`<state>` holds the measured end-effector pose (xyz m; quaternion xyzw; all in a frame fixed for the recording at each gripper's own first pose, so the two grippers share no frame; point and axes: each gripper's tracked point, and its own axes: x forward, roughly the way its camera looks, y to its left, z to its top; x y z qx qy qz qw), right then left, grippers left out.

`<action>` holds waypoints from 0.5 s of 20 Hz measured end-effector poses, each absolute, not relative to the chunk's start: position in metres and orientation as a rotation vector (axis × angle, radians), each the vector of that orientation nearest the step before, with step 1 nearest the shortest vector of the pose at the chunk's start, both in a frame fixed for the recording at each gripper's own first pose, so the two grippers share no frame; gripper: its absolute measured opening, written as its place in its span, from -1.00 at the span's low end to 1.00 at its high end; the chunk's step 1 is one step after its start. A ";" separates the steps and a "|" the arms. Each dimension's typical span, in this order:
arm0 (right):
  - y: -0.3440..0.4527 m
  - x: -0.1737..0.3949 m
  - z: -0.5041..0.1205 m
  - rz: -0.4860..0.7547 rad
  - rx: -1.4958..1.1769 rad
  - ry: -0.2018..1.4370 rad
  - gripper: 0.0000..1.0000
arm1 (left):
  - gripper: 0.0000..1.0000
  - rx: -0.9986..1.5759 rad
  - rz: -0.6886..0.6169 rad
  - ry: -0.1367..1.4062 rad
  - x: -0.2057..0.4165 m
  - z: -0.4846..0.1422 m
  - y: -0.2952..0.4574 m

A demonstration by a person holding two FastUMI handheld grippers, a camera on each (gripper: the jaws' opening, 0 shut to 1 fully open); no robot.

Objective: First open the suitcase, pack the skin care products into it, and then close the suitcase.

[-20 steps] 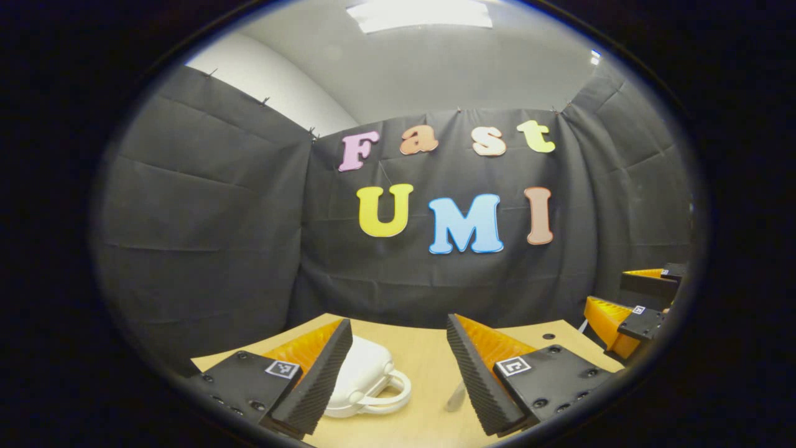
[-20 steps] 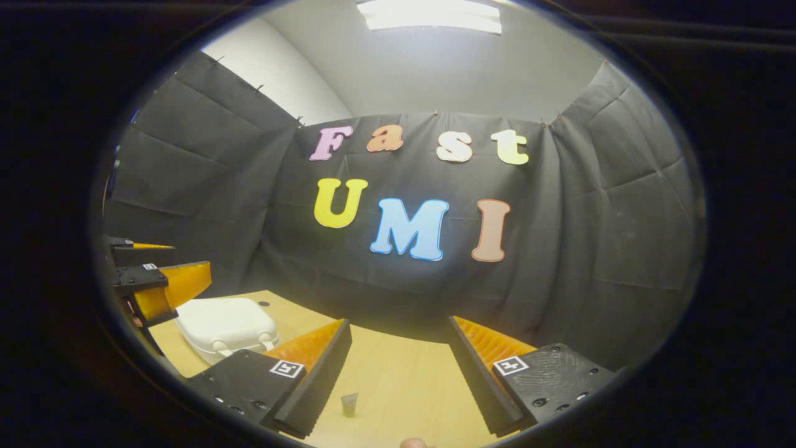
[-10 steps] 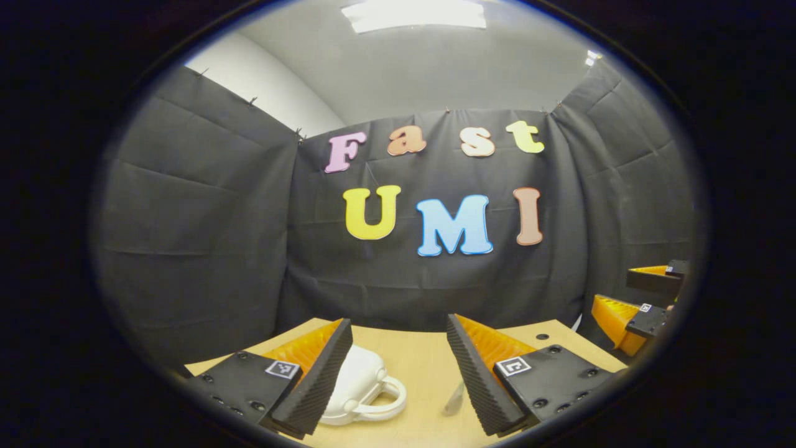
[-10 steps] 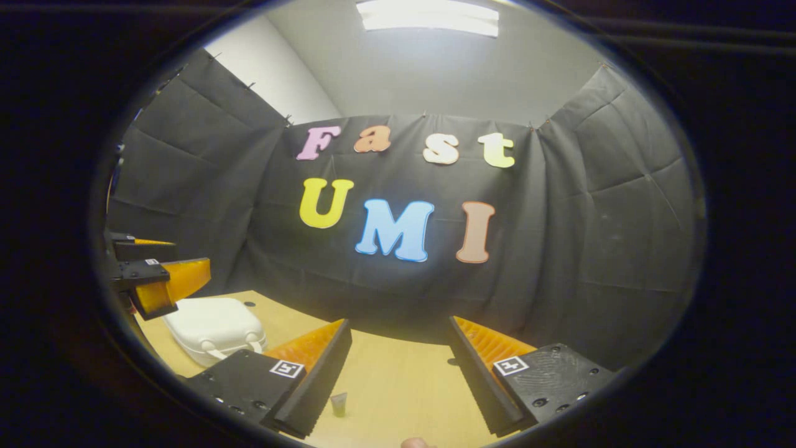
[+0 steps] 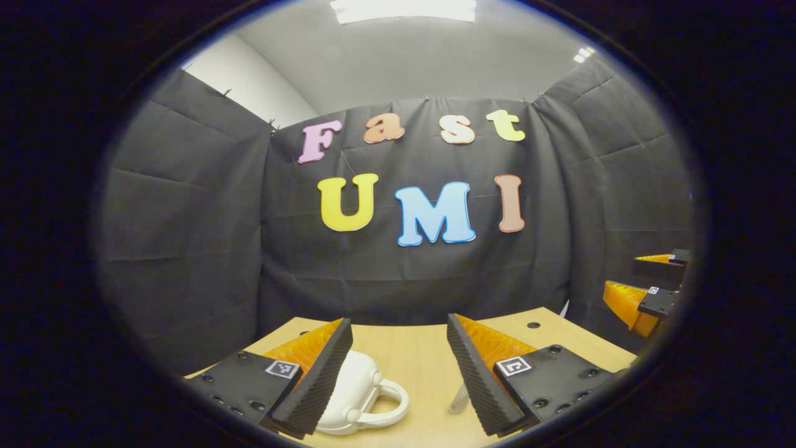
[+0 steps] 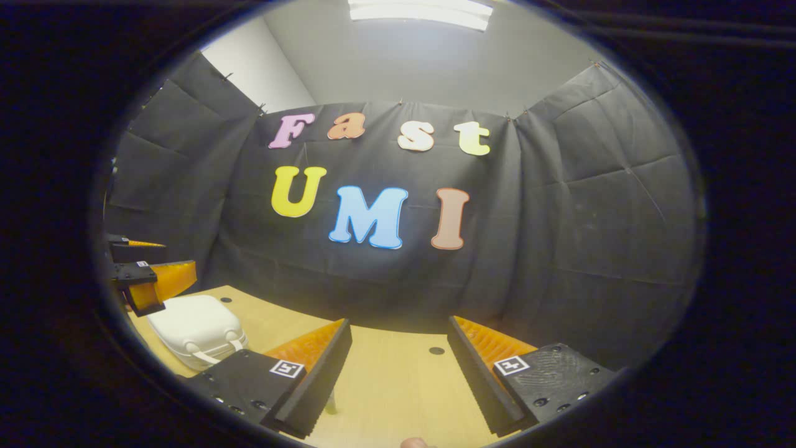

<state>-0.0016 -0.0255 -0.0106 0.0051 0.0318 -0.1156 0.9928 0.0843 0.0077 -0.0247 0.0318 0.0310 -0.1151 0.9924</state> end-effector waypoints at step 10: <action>0.001 0.011 -0.004 -0.274 0.014 0.067 0.89 | 0.97 0.201 -0.418 0.399 0.126 -0.135 0.012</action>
